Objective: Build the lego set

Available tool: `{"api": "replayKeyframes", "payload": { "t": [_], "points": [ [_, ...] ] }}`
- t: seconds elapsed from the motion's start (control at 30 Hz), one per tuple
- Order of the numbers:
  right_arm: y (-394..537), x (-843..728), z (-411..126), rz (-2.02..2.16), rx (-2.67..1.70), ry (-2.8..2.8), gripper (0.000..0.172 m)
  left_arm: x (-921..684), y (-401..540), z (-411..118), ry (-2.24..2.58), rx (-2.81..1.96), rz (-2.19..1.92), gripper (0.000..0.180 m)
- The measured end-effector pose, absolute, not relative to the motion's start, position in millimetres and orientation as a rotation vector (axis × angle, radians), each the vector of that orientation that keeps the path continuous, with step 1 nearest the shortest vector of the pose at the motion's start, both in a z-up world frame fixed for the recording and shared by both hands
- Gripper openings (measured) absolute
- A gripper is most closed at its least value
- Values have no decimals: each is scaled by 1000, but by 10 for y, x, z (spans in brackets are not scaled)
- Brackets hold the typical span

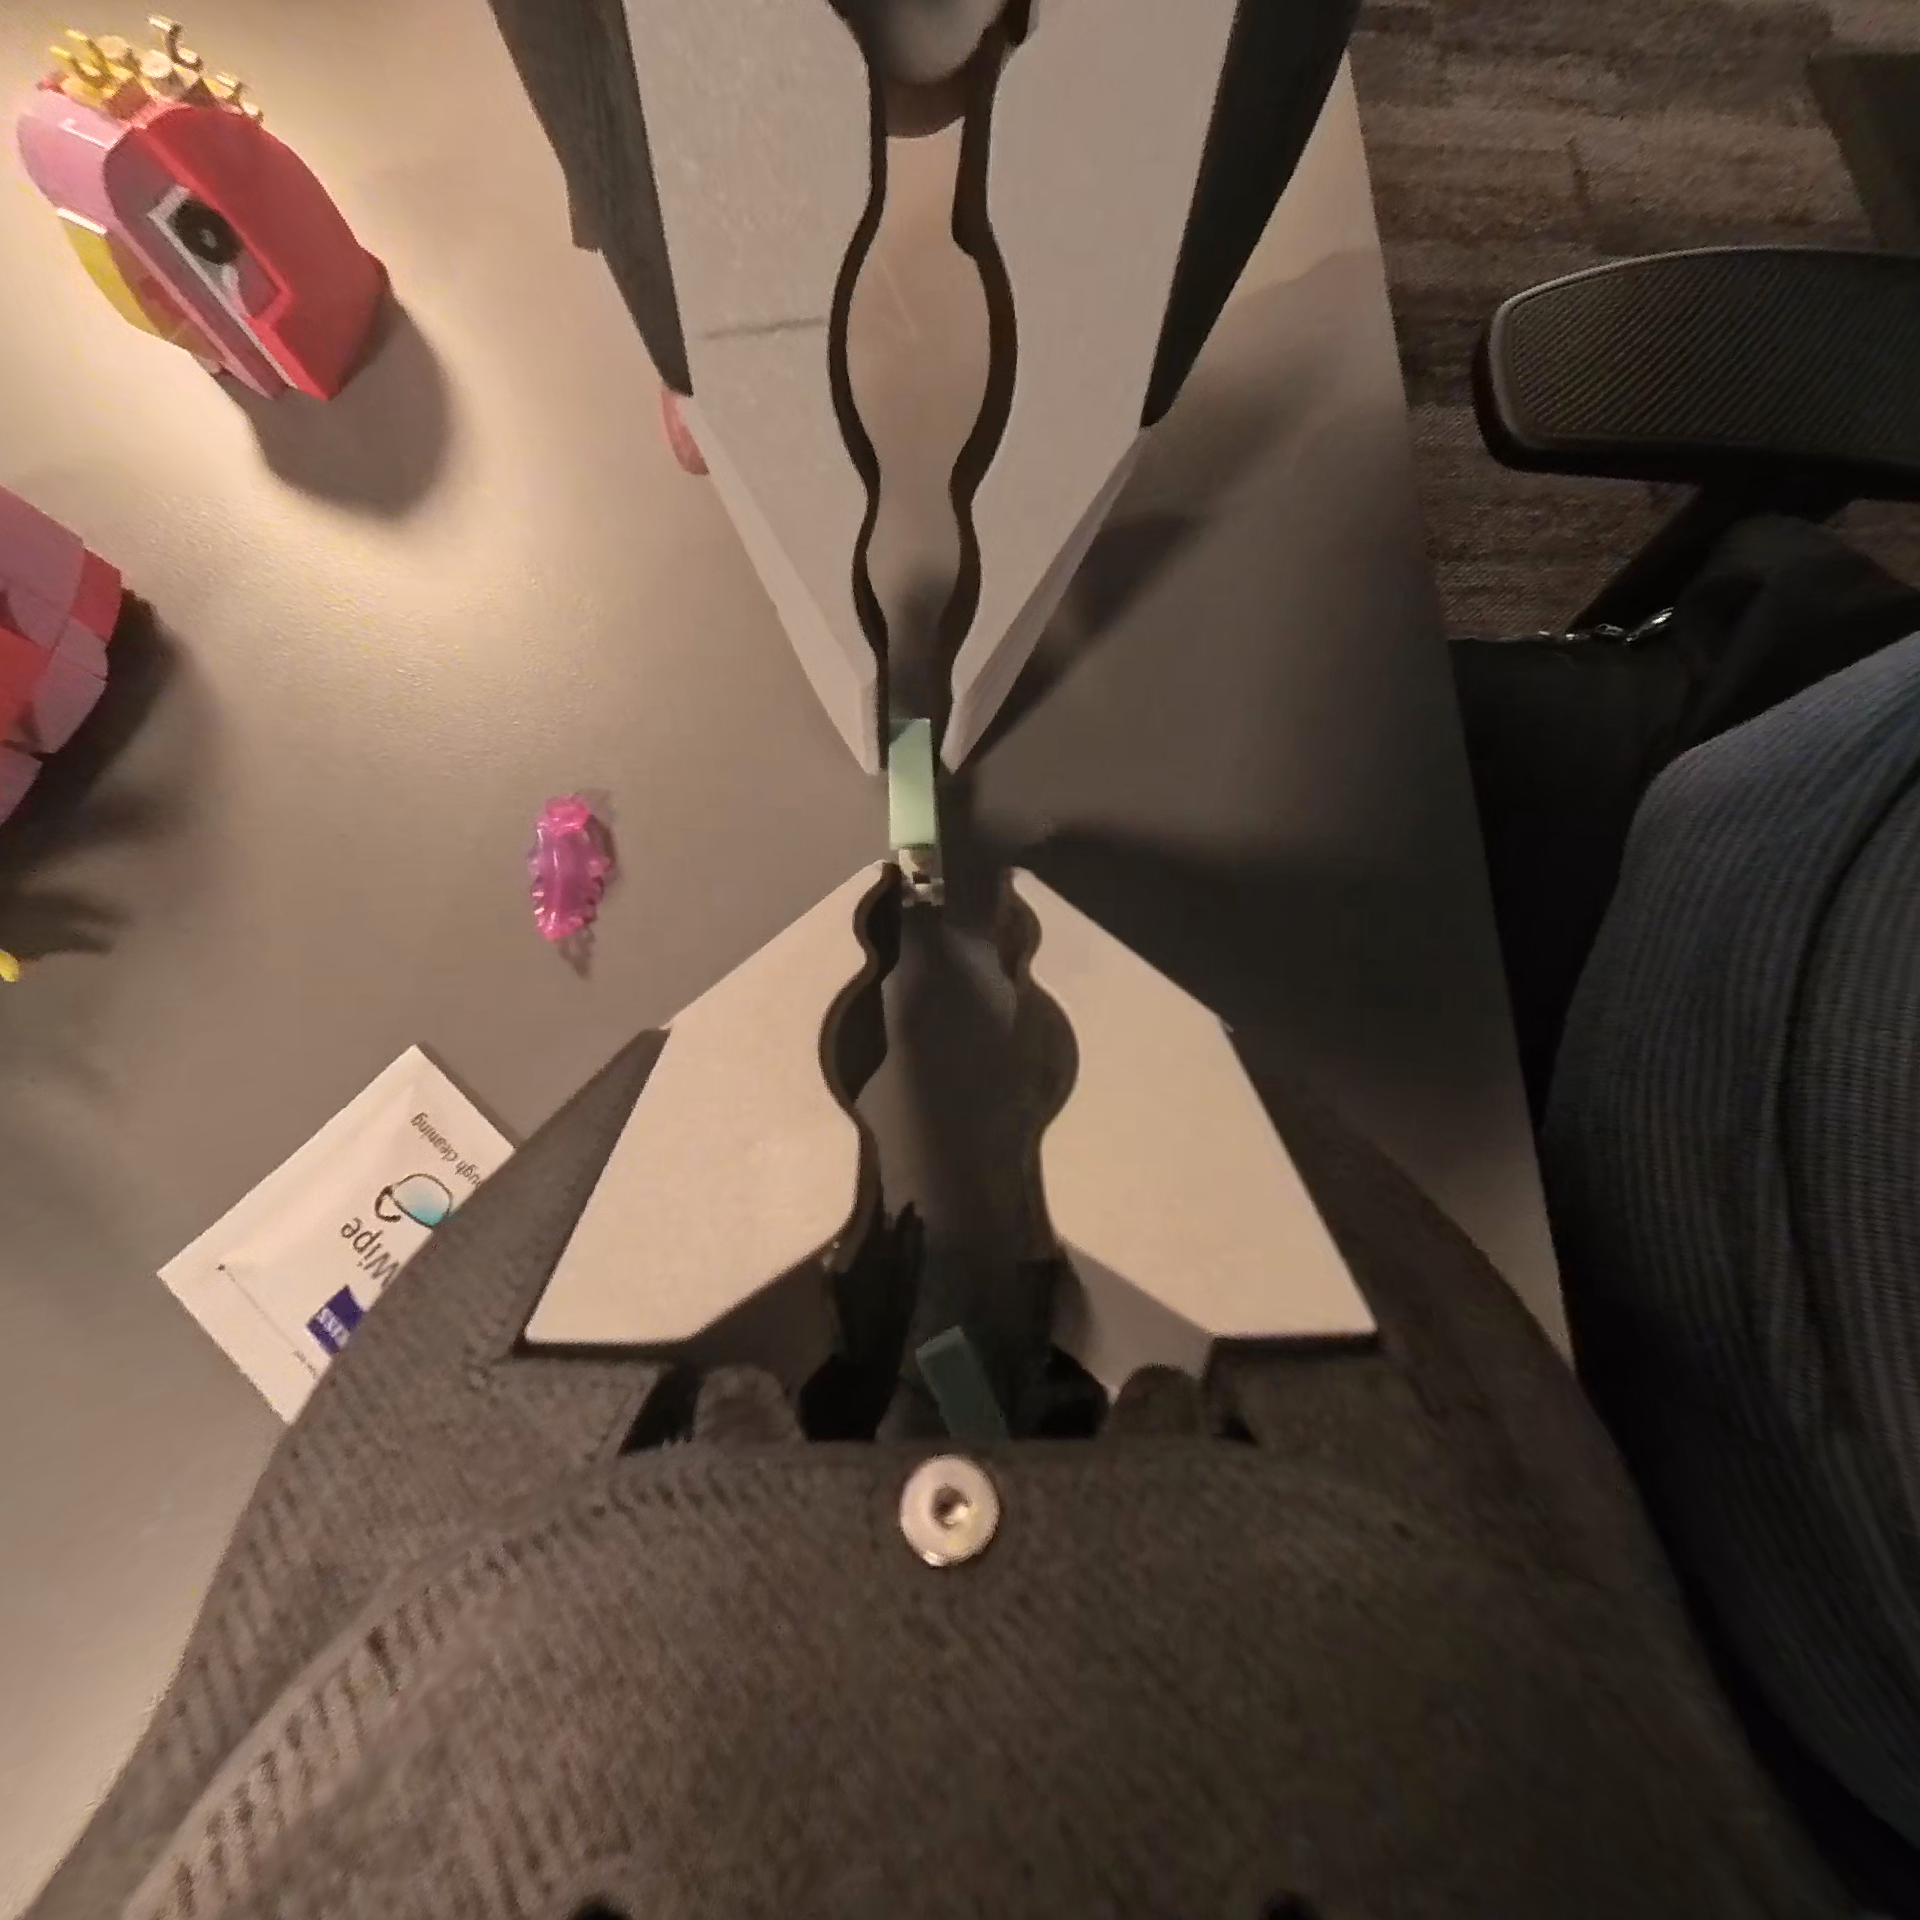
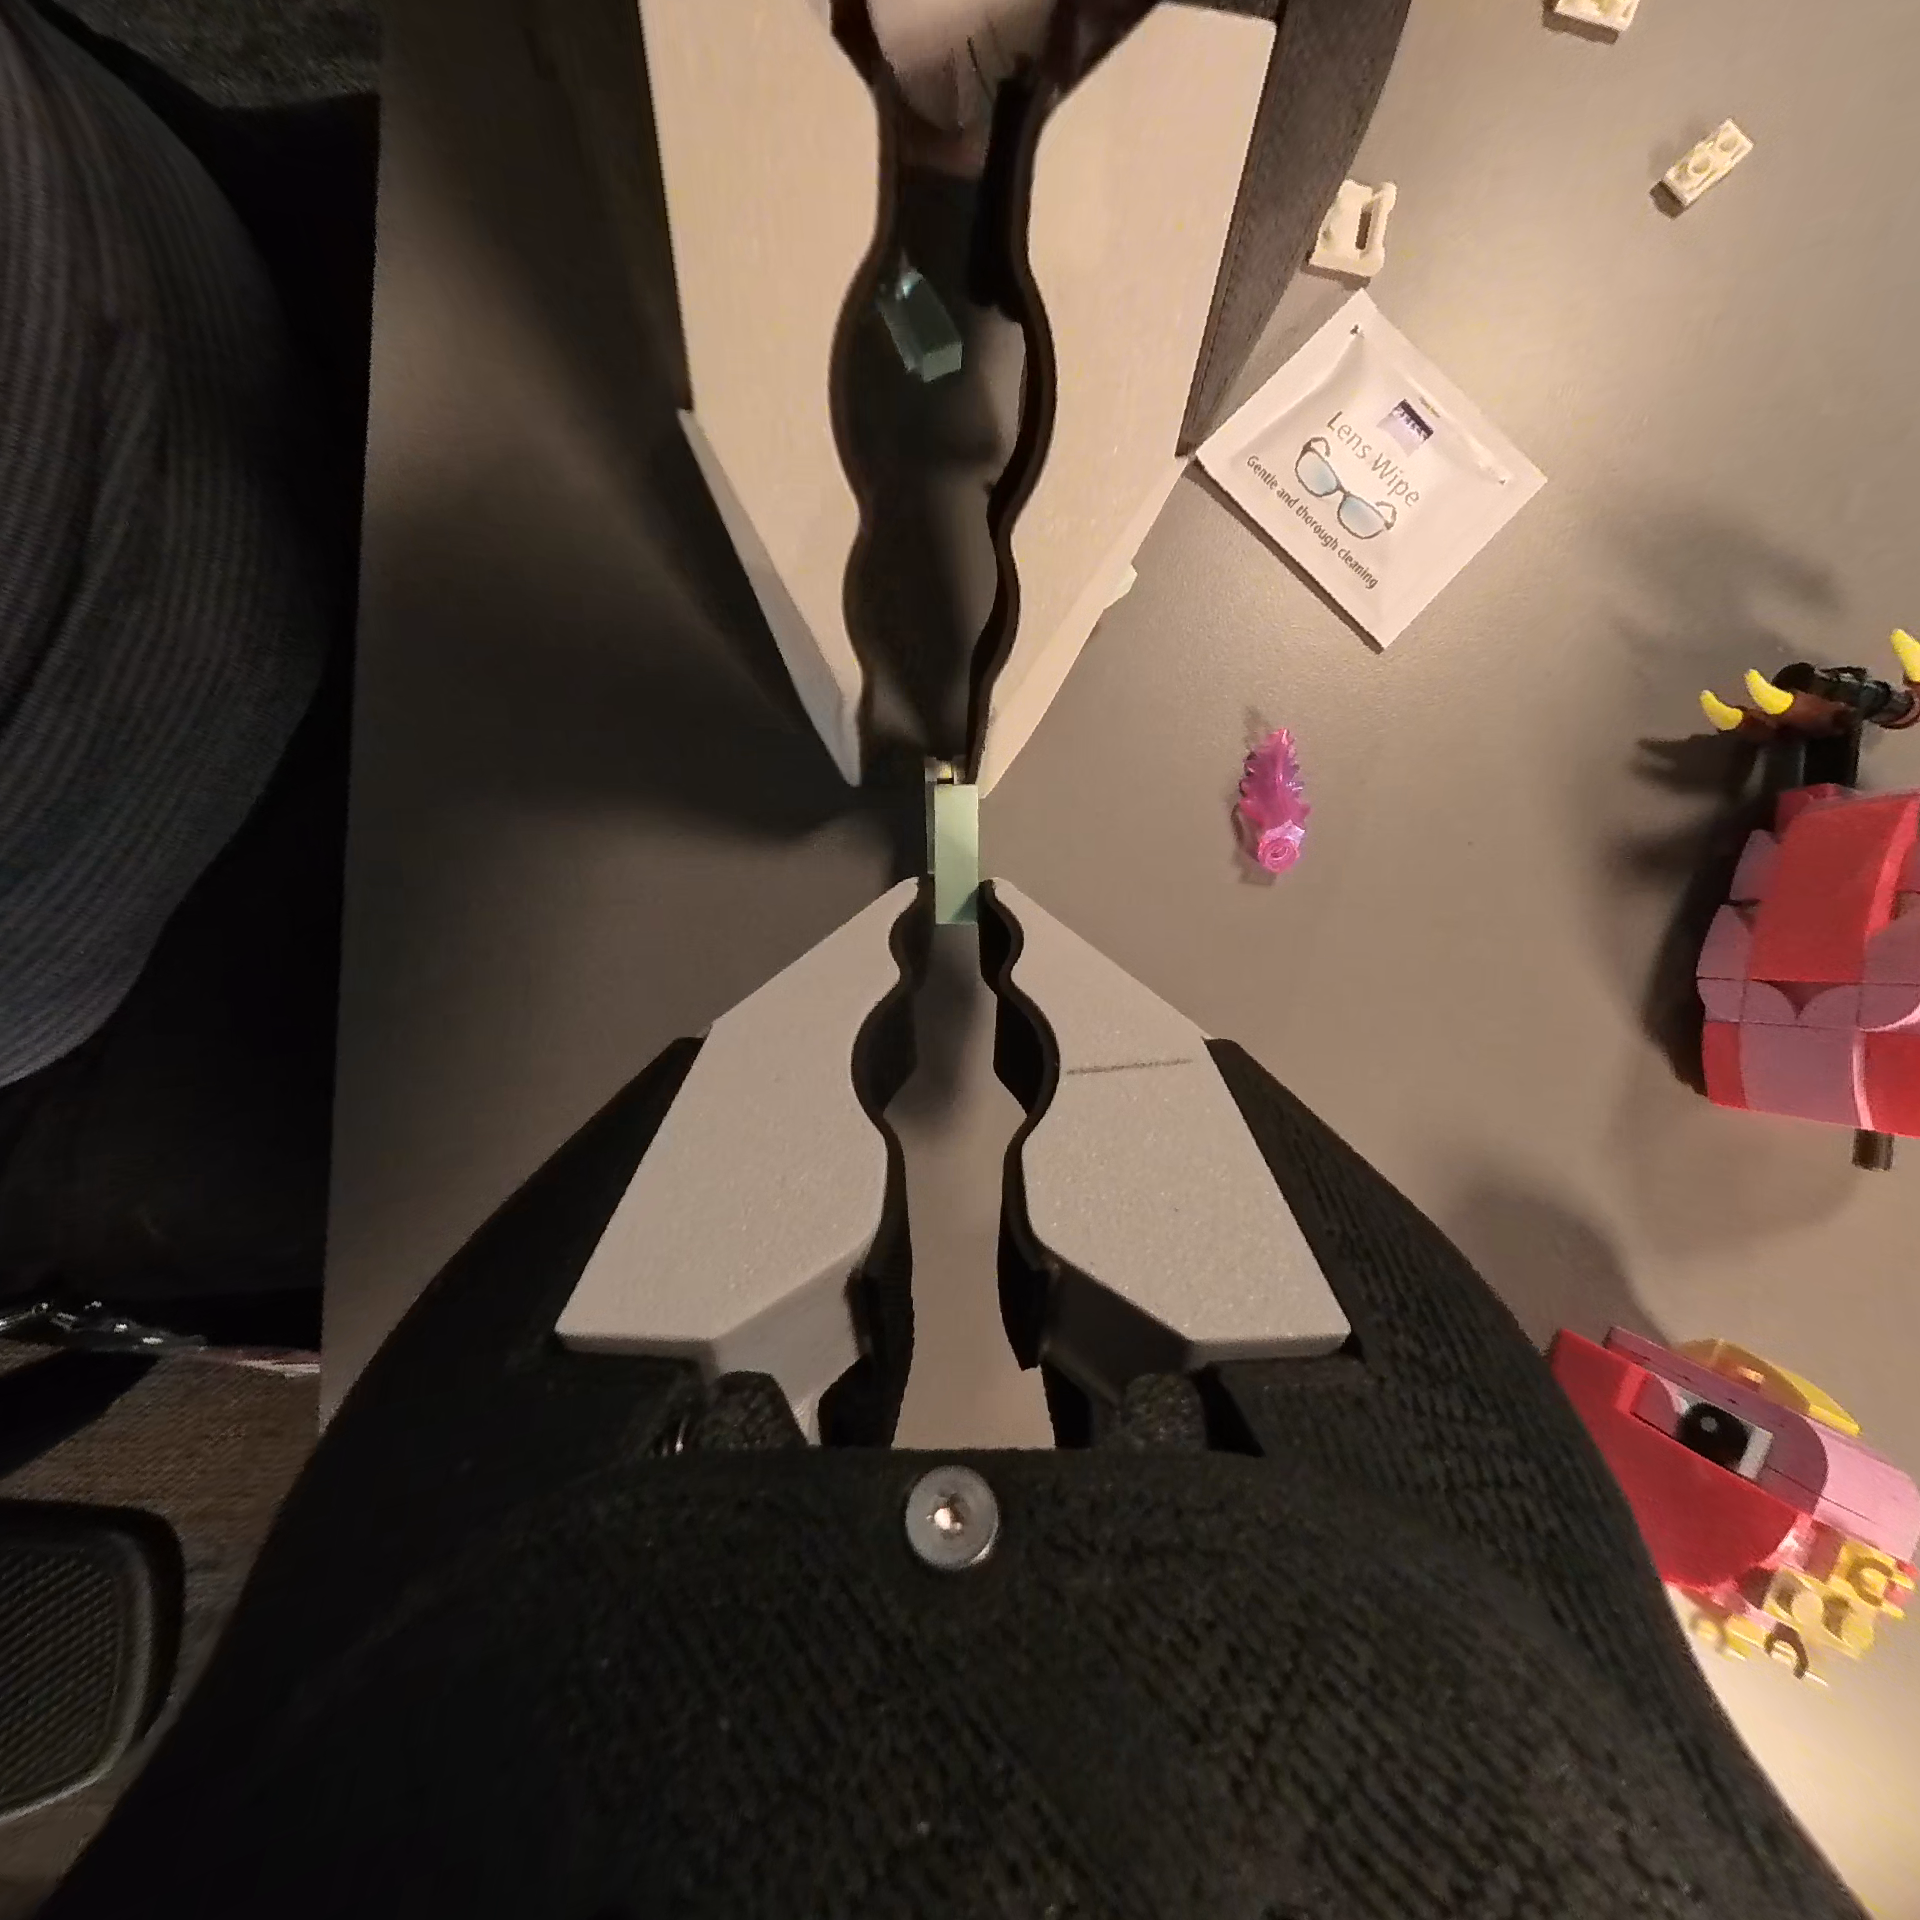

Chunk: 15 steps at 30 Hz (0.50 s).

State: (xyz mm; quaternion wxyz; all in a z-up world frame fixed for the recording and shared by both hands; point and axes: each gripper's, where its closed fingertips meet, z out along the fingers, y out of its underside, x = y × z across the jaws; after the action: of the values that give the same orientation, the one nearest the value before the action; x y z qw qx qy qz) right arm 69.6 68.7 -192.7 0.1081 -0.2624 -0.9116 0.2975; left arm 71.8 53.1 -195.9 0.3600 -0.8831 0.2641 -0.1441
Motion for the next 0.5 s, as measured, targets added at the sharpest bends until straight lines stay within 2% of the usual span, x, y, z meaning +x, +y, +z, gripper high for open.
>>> {"api": "replayKeyframes", "payload": {
  "t": [0.3,0.5],
  "points": [
    [688,693,-1910,800,-726,-2704,7,667,528,-1963,668,-2276,-286,27],
    [658,688,-1940,754,-704,-2736,7,681,532,-1965,686,-2265,-296,15]
  ]
}}
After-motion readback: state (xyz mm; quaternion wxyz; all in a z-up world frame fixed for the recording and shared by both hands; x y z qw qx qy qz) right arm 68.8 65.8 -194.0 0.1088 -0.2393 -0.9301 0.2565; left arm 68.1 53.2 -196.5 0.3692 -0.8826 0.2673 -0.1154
